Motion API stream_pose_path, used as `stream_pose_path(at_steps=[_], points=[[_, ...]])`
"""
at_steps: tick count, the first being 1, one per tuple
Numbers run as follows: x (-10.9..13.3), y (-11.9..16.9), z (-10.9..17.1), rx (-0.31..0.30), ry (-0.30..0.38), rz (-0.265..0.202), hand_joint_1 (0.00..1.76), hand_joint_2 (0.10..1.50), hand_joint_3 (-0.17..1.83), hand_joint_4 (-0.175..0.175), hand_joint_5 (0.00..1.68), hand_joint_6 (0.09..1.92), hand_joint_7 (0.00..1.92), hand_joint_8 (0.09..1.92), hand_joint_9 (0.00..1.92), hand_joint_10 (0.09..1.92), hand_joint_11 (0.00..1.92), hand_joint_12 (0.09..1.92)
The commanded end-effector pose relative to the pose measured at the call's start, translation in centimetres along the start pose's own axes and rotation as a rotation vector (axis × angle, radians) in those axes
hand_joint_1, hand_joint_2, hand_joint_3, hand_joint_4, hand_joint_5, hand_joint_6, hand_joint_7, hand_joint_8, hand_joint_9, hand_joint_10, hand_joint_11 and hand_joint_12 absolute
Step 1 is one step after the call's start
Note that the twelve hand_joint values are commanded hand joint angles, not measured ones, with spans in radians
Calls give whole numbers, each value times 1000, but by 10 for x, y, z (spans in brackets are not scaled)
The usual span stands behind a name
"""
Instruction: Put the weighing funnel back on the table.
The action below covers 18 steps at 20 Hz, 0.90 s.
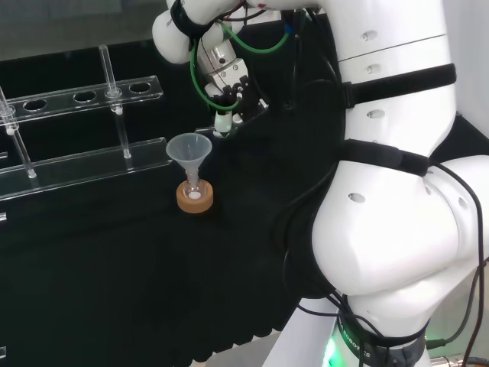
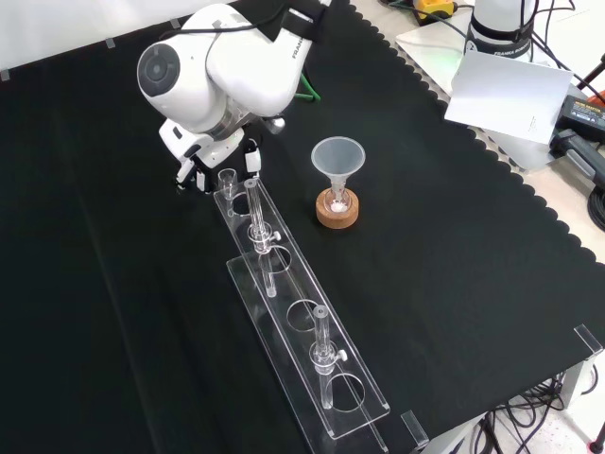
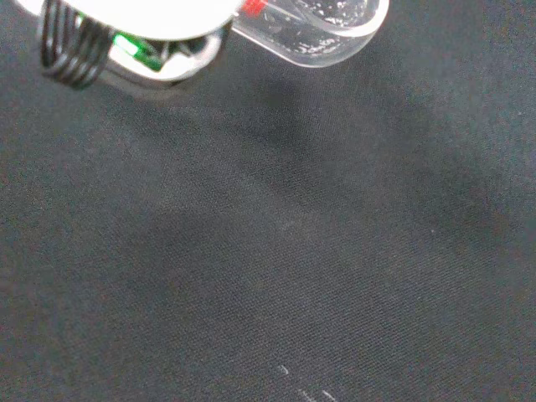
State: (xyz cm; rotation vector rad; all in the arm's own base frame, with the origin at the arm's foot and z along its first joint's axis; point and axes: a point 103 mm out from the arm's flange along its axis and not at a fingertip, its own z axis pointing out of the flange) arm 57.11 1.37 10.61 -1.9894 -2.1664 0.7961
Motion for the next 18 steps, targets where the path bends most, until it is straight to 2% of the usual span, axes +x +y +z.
stream_pose_path(at_steps=[1, 18], points=[[0, 5, 4, 4, -12, -2, 1122, 652, 661, 175, 1268, 686, 379, 707, 812, 399, 821, 1021], [2, 14, 14, 30, -17, -4, 1122, 653, 662, 175, 1265, 691, 378, 708, 811, 401, 820, 1024]])
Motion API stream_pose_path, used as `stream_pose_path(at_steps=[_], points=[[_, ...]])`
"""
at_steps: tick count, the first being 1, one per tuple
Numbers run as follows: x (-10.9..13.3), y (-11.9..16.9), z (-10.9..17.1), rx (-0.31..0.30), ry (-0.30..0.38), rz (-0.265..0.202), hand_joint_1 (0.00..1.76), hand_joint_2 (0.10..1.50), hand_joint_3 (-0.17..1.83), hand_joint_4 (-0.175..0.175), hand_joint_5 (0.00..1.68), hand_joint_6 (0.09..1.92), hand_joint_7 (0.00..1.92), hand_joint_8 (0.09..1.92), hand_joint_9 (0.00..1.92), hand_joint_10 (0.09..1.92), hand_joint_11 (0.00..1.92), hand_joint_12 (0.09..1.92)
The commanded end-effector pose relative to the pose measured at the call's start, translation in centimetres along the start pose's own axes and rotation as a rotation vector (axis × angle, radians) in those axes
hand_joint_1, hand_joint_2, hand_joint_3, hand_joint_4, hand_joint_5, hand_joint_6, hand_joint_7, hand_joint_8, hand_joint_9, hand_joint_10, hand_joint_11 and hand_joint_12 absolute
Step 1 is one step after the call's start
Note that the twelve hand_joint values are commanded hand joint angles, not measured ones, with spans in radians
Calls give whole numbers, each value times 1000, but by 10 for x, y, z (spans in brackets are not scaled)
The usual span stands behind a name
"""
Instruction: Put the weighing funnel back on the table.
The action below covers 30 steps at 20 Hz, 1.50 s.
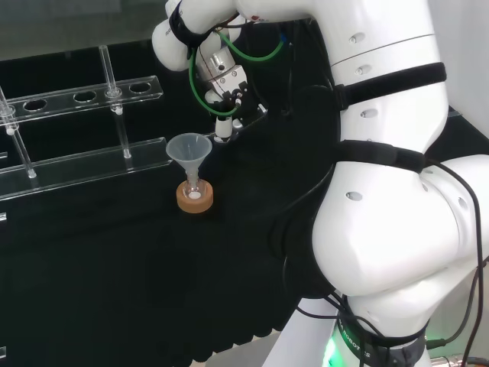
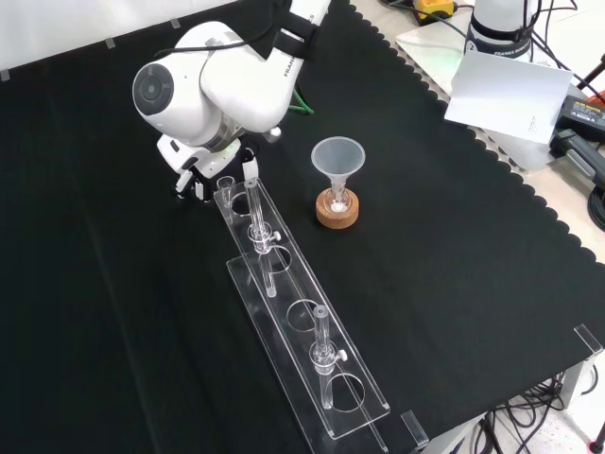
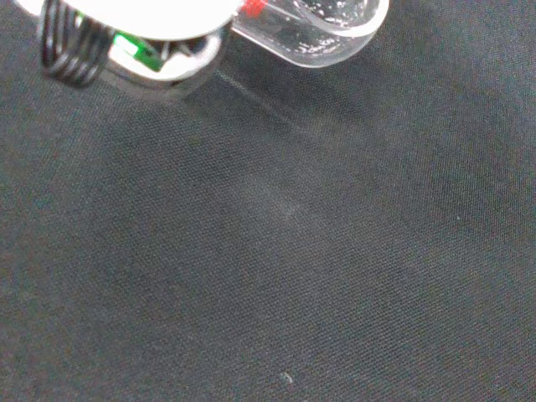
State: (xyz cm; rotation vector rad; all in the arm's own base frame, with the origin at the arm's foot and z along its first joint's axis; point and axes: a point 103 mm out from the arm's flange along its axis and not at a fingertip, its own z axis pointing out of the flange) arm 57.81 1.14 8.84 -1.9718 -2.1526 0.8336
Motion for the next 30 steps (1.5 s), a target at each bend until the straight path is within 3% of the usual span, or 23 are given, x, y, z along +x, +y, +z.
stream_pose_path(at_steps=[1, 19, 23, 25, 27, 30], points=[[0, 1, 1, 2, -5, 1, 1122, 653, 662, 175, 1265, 691, 378, 708, 811, 402, 820, 1024], [5, 3, 7, -28, 32, -26, 1123, 645, 676, 175, 1270, 689, 382, 711, 816, 407, 822, 1025], [2, 2, 9, -43, 69, -44, 1096, 775, 459, 175, 1217, 694, 350, 724, 797, 422, 803, 1045], [-1, -1, 10, -55, 89, -60, 974, 743, 398, 91, 1070, 700, 322, 724, 761, 445, 757, 1081], [-2, -3, 10, -59, 102, -68, 889, 682, 422, 29, 829, 746, 282, 721, 702, 483, 681, 1132], [-1, -7, 12, -59, 112, -76, 832, 636, 448, -16, 530, 729, 226, 714, 621, 534, 580, 1210]])
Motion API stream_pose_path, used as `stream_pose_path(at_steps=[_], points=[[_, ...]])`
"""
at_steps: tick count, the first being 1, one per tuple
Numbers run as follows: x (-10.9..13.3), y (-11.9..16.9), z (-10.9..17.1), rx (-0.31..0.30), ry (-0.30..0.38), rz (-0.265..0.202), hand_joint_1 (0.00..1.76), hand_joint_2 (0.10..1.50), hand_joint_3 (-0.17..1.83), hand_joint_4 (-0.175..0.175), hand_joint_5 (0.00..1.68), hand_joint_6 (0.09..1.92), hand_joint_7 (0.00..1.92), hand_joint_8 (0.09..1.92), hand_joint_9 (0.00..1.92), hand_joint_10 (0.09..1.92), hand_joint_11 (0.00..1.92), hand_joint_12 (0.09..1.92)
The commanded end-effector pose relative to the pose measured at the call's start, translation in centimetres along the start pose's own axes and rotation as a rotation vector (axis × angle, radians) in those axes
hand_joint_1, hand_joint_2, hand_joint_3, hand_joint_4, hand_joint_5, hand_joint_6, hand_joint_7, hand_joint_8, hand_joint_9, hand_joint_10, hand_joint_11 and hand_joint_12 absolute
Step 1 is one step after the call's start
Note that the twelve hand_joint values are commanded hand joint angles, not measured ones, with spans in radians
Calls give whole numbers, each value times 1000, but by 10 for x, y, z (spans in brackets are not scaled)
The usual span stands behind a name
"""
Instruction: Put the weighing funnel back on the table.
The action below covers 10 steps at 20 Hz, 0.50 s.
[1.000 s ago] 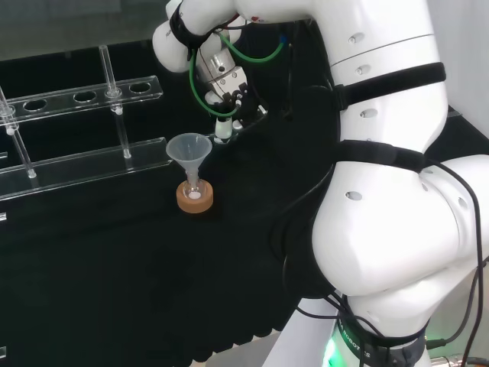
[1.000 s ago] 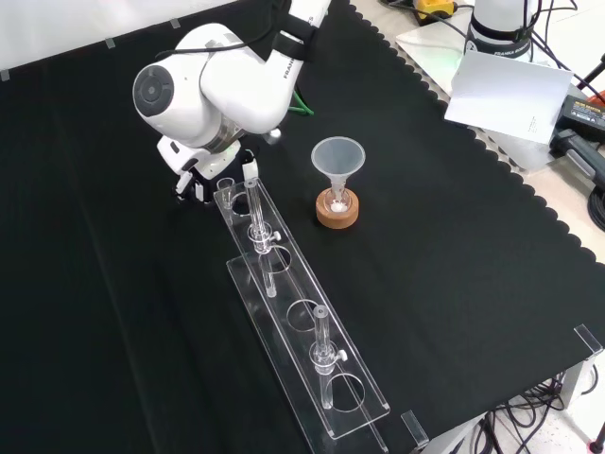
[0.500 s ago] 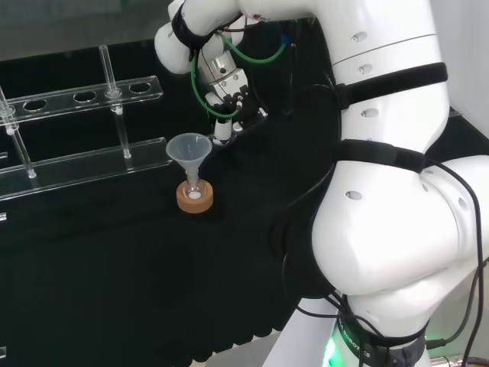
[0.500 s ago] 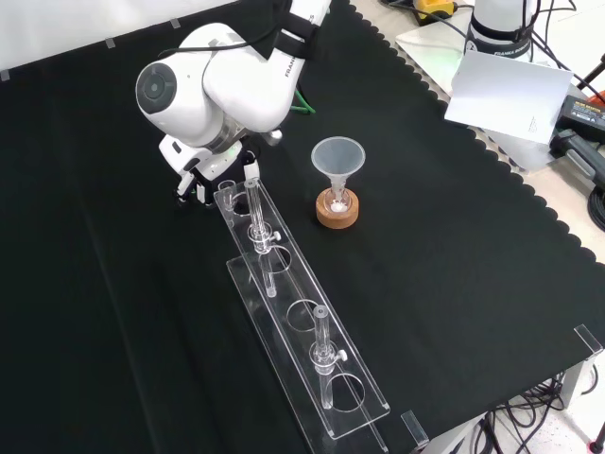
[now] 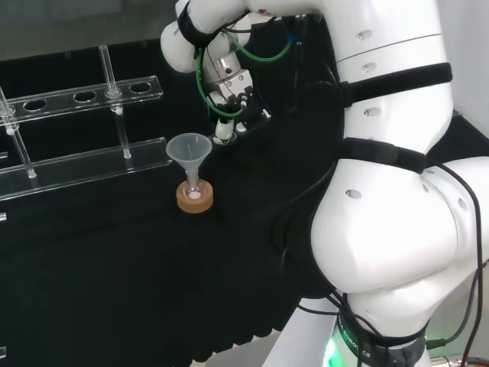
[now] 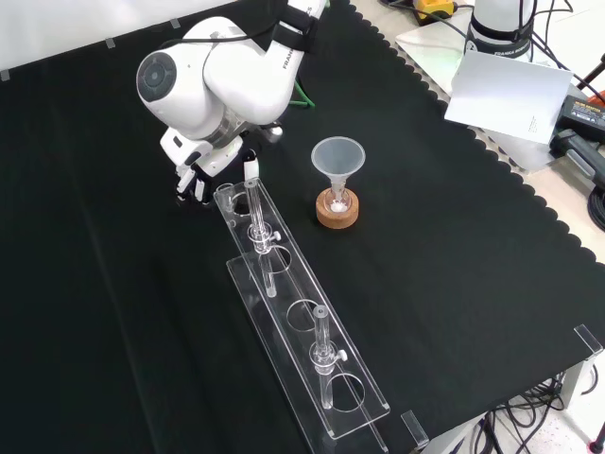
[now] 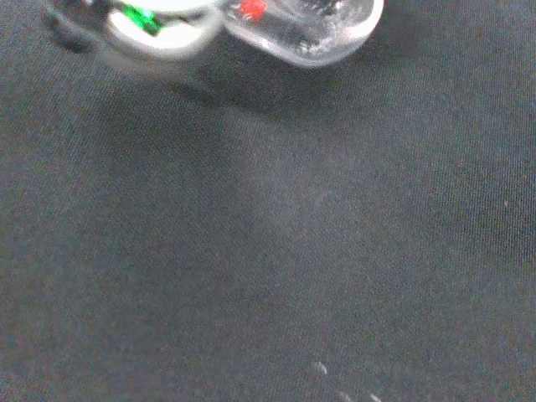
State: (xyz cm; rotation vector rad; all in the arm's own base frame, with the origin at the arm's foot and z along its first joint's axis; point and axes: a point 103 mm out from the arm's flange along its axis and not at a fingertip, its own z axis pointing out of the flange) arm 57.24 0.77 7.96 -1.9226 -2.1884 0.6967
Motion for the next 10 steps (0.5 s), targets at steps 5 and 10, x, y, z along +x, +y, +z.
stream_pose_path(at_steps=[5, 10], points=[[2, -15, -1, -35, 48, -25, 787, 615, 453, -37, 400, 567, 180, 712, 543, 606, 502, 1272], [-2, -33, -14, -69, 60, -13, 755, 612, 434, -42, 380, 461, 158, 709, 515, 628, 475, 1285]])
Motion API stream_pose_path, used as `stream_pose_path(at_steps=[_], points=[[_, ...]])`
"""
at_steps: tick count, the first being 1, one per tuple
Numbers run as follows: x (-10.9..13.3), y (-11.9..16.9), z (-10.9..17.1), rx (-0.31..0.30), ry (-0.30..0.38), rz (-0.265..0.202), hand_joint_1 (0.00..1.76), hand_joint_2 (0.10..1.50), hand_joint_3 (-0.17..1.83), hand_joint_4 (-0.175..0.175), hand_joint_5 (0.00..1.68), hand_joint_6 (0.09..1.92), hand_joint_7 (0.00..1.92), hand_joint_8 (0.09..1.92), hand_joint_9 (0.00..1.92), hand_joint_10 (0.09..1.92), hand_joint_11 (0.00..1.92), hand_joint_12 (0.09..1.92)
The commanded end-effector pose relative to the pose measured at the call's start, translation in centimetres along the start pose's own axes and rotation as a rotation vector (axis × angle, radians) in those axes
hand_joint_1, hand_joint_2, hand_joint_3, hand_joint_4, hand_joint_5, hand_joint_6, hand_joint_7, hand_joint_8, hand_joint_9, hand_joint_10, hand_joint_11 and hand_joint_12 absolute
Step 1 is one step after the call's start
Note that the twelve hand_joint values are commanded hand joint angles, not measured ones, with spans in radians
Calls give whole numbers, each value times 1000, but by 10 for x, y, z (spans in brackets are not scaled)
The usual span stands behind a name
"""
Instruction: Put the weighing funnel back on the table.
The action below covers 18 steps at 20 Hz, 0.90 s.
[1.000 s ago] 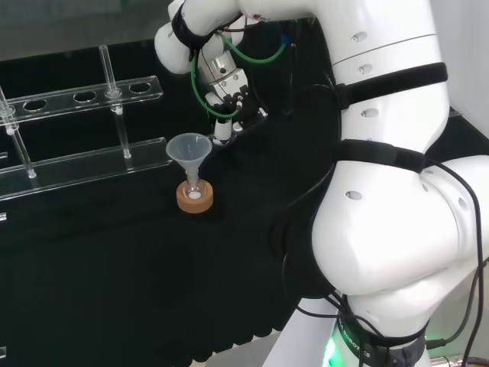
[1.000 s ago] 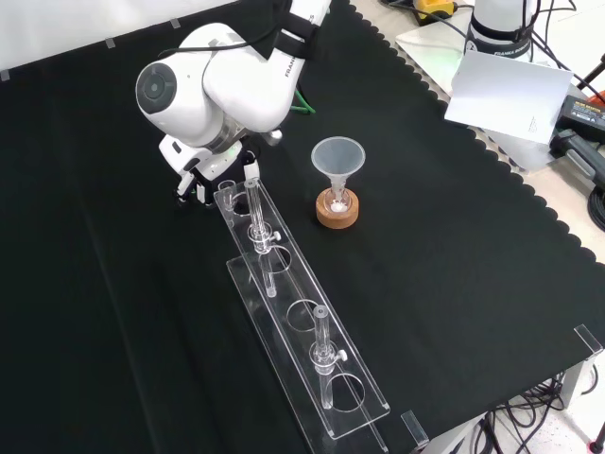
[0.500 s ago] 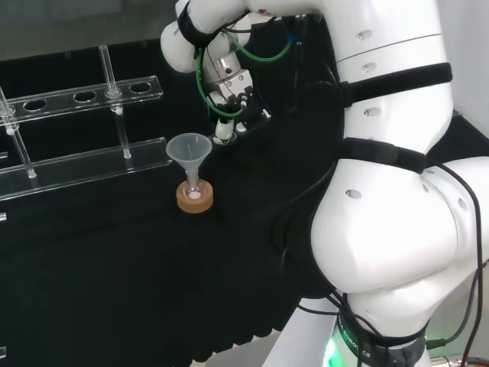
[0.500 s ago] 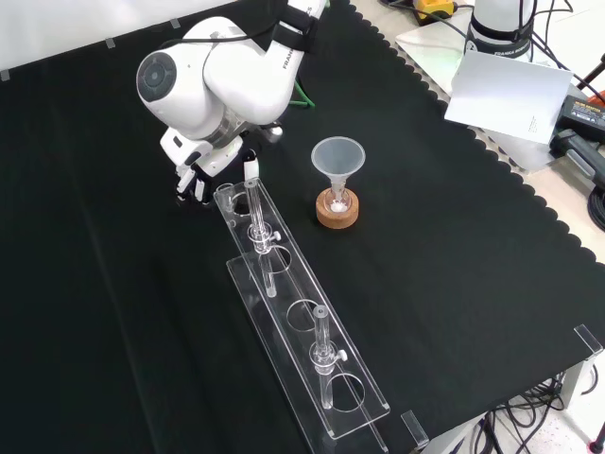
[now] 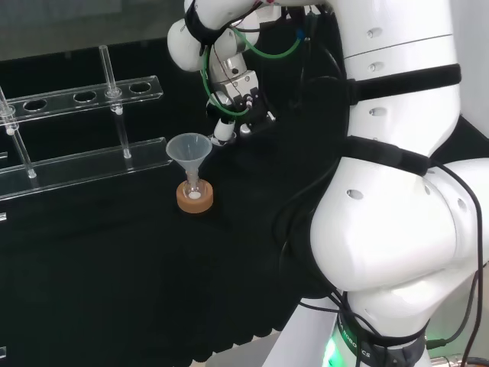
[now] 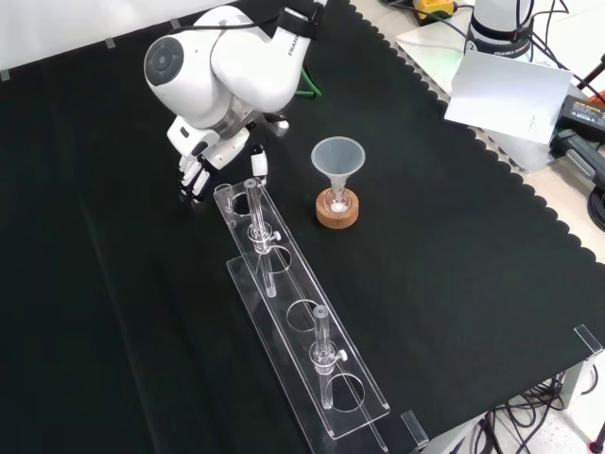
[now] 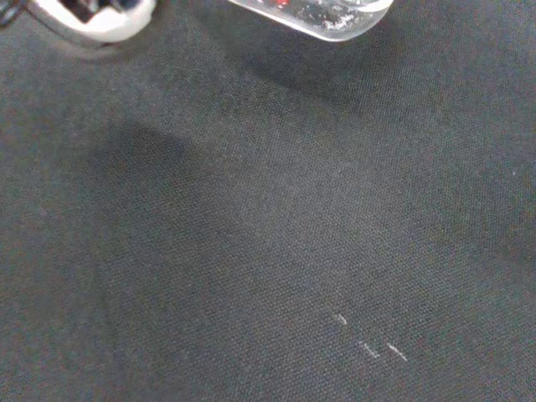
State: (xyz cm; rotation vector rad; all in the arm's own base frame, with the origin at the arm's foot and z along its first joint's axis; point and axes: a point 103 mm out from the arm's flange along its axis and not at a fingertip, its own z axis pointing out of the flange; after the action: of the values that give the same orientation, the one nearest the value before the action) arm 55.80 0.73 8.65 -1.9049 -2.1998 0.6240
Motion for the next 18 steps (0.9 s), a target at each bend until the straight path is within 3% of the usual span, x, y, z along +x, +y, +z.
stream_pose_path(at_steps=[1, 9, 18], points=[[-3, -22, -19, -54, 20, 12, 751, 612, 432, -42, 380, 453, 157, 708, 513, 630, 473, 1286], [-4, -66, -54, -88, 9, 53, 742, 619, 415, -41, 397, 398, 156, 704, 502, 634, 461, 1290], [10, -108, -81, -132, -2, 86, 740, 623, 405, -40, 408, 370, 152, 700, 497, 635, 455, 1290]])
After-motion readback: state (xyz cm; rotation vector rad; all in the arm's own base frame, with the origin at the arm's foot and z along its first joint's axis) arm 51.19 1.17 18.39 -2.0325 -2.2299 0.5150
